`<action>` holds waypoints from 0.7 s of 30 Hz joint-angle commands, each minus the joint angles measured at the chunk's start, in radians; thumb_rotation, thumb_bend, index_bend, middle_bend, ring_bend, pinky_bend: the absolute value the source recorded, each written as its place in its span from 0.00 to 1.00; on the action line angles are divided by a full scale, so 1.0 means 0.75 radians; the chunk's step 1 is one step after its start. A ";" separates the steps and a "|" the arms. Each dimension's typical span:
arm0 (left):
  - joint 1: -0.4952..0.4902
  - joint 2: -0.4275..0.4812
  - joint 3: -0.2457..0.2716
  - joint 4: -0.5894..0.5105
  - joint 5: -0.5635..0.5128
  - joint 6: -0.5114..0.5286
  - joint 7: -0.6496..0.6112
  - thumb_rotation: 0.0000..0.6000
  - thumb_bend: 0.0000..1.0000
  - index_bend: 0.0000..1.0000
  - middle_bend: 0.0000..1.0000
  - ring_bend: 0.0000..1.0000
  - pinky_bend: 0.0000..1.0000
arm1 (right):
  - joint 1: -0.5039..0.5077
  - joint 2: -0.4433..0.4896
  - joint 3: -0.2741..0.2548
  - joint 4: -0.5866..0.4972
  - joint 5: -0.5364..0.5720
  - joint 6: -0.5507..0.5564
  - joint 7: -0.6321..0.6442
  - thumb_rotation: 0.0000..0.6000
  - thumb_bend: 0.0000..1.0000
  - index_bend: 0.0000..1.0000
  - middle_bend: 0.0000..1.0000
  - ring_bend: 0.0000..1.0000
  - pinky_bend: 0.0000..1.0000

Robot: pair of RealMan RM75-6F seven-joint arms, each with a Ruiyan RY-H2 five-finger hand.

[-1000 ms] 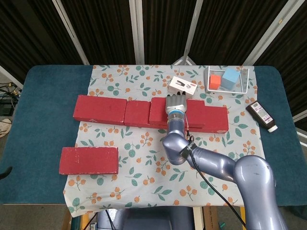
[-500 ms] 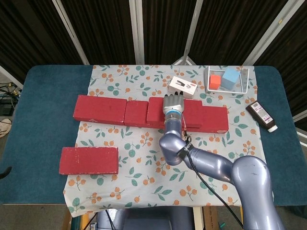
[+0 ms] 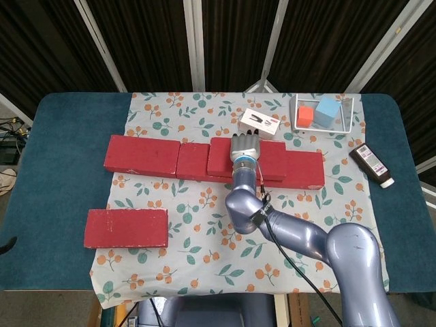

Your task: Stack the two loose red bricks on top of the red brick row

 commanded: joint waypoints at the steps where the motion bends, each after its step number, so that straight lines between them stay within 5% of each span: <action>1: -0.002 -0.001 0.000 -0.001 -0.002 -0.002 0.003 1.00 0.00 0.05 0.02 0.00 0.14 | -0.005 -0.005 0.005 0.006 0.000 -0.001 -0.009 1.00 0.08 0.32 0.26 0.08 0.00; 21: -0.010 -0.009 0.004 -0.004 -0.004 -0.007 0.030 1.00 0.00 0.05 0.02 0.00 0.14 | -0.045 -0.034 0.042 0.043 -0.037 -0.035 -0.017 1.00 0.08 0.28 0.26 0.04 0.00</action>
